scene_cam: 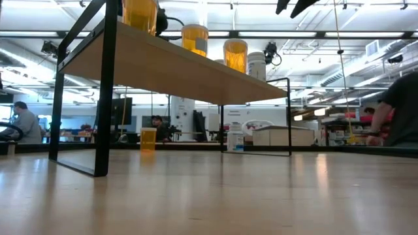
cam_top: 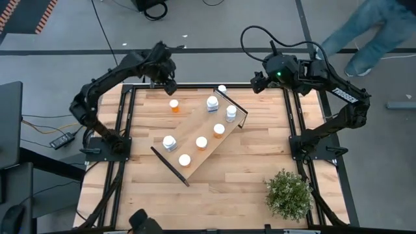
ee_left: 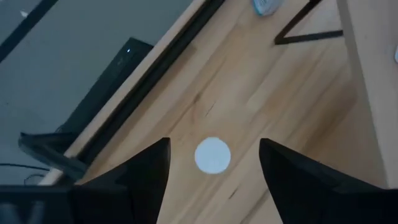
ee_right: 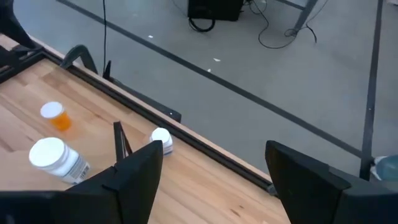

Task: Pick and place medicine bottles onto shelf by color
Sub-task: Put the orange pill bottle on the shelf

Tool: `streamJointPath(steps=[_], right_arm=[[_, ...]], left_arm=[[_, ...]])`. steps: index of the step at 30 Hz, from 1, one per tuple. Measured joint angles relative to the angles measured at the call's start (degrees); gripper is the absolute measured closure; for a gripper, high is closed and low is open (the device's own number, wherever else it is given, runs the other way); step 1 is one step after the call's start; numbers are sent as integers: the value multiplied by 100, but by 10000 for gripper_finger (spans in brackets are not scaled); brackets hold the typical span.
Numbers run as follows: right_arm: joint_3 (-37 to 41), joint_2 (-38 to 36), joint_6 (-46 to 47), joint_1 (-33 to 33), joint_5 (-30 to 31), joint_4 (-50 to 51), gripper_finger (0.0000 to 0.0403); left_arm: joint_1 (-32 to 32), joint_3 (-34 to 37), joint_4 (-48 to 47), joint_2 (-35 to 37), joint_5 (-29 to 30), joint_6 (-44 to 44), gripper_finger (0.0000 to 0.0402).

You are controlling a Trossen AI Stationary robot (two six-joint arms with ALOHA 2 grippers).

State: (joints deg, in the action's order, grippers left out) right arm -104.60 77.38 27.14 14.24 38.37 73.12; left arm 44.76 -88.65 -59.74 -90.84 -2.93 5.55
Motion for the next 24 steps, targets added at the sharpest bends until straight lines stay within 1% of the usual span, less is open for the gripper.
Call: streamJointPath(steps=[2, 5, 14, 20, 24], right_arm=[[0, 0, -29, -2, -6, 0, 111], [0, 0, -93, 0, -12, -1, 111], [0, 2, -169, 2, -151, 58, 111], [0, 2, -9, 2, -240, 57, 111], [0, 2, 209, 2, -256, 54, 111]], left_arm=[[-3, 313, 140, 160, 128, -220, 143], [3, 633, 82, 211, 233, -191, 128], [-77, 1355, 281, 198, 74, -250, 61], [-269, 1674, 896, 161, 82, -385, 33], [-367, 1758, 1090, -133, 543, -559, 29]])
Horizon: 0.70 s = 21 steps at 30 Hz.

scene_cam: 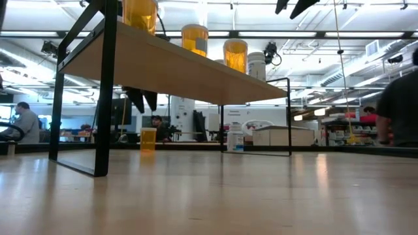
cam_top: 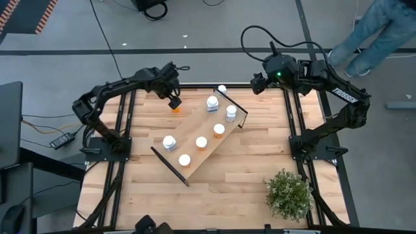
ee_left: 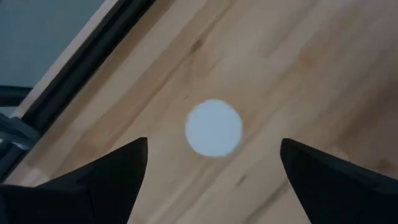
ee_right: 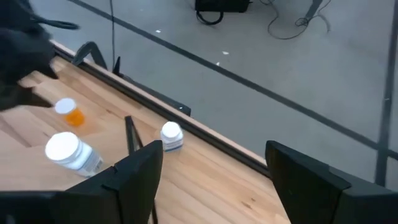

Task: Pick and place medicine bottles onto shelf by color
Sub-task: Put the orange pill bottle on the shelf

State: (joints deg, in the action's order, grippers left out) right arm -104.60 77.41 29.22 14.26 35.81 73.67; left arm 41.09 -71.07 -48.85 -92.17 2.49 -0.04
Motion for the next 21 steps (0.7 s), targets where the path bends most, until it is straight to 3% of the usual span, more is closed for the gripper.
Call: streamJointPath(steps=[10, 21], right_arm=[[0, 2, 100, -9, -480, 42, 111], [0, 2, -95, -9, -485, 42, 111]], left_arm=[[5, -17, 41, -689, 63, -1020, 28], [-113, -20, 325, -1127, 40, -1328, 33]])
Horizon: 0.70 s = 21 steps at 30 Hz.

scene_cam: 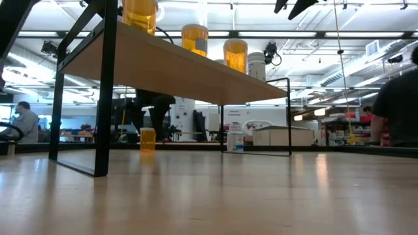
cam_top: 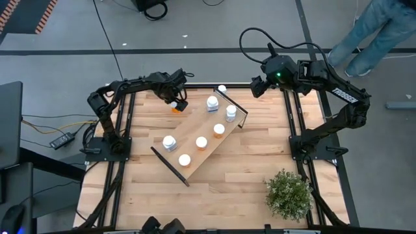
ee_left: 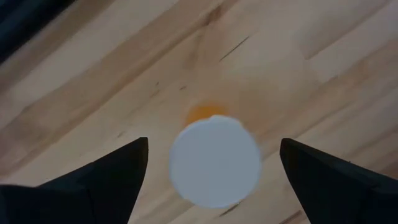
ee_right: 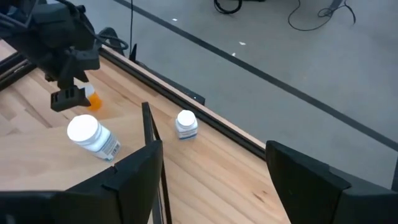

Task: Pick and place medicine bottles onto shelf by color
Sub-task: Put the orange pill bottle on the shelf

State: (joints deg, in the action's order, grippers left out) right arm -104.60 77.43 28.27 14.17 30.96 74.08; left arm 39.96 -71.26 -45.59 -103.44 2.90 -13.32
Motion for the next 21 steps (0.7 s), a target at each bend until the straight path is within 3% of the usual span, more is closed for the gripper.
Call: streamJointPath(steps=[21], right_arm=[[0, 2, -72, 2, -20, -2, 111]], left_arm=[[-98, 0, 36, -85, 155, -105, 94]])
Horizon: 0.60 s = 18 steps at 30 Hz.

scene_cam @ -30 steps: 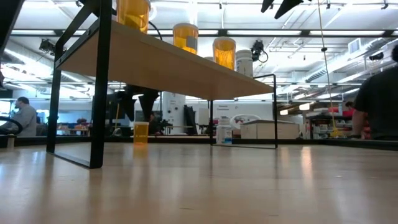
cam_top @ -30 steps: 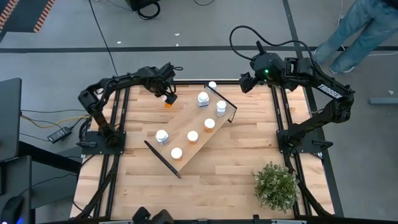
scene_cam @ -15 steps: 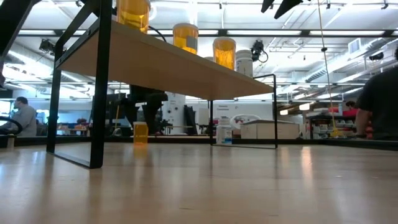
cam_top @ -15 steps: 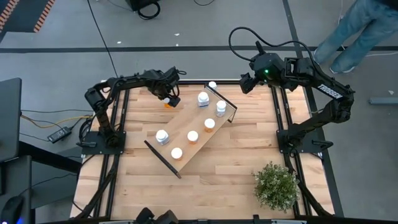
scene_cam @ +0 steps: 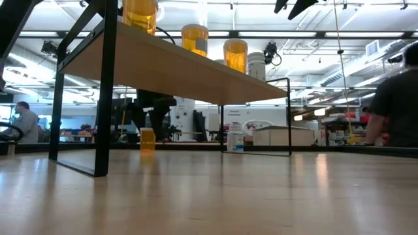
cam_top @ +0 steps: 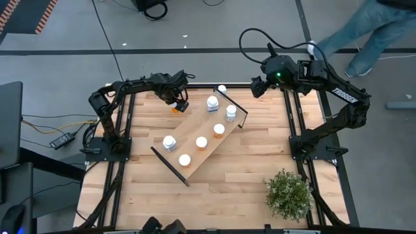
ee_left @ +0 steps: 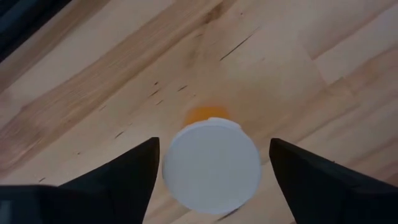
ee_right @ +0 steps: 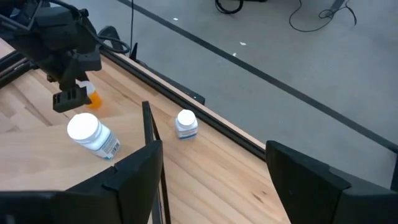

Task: Pick and place medicine bottles onto shelf by color
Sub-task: Put the orange pill bottle on the shelf

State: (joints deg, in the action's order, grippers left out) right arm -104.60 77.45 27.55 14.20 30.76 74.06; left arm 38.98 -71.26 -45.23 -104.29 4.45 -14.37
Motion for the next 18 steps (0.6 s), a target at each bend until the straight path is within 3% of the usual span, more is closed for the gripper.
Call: streamJointPath(steps=[18], right_arm=[[0, 0, -78, 2, 0, 0, 111]], left_arm=[[4, 0, -4, 2, 0, -4, 181]])
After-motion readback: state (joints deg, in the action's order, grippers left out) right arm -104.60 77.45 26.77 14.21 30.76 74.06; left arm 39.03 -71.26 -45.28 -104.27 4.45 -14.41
